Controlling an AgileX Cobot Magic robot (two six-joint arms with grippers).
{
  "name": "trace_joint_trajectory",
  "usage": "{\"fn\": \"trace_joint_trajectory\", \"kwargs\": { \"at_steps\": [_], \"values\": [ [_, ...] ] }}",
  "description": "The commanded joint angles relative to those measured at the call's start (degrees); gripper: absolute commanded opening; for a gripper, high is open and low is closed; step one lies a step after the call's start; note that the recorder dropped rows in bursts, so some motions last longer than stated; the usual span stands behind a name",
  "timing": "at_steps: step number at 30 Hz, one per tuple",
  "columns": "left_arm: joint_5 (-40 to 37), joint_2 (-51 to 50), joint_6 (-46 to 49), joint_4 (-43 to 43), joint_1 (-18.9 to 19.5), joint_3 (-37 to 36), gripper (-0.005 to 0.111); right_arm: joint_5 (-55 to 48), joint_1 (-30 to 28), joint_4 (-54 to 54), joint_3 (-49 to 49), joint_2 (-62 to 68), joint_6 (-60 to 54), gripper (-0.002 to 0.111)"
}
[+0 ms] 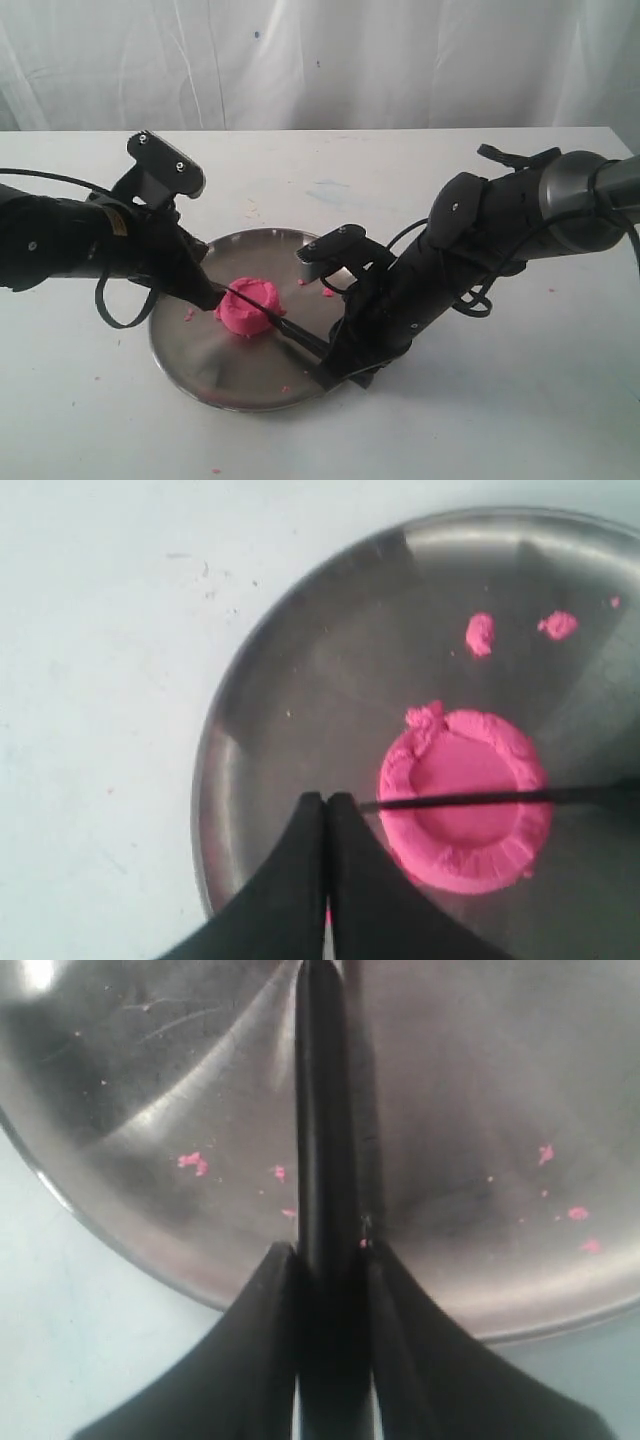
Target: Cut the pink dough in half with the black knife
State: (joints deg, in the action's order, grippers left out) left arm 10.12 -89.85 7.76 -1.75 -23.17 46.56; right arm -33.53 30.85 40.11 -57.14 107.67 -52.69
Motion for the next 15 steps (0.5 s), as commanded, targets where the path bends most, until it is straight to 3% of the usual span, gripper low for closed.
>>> {"fn": "trace_joint_trajectory", "kwargs": {
  "at_steps": [1, 15],
  "values": [
    [2.2, -0.54, -0.44, 0.23, 0.22, -0.53, 0.0, -4.48, 0.0, -1.6, 0.49, 0.8, 0.02, 0.0],
    [6.9, -9.61, -0.12, 0.0, 0.22, -0.53, 0.0, -5.0, 0.0, -1.29, 0.49, 0.8, 0.02, 0.0]
  ]
}}
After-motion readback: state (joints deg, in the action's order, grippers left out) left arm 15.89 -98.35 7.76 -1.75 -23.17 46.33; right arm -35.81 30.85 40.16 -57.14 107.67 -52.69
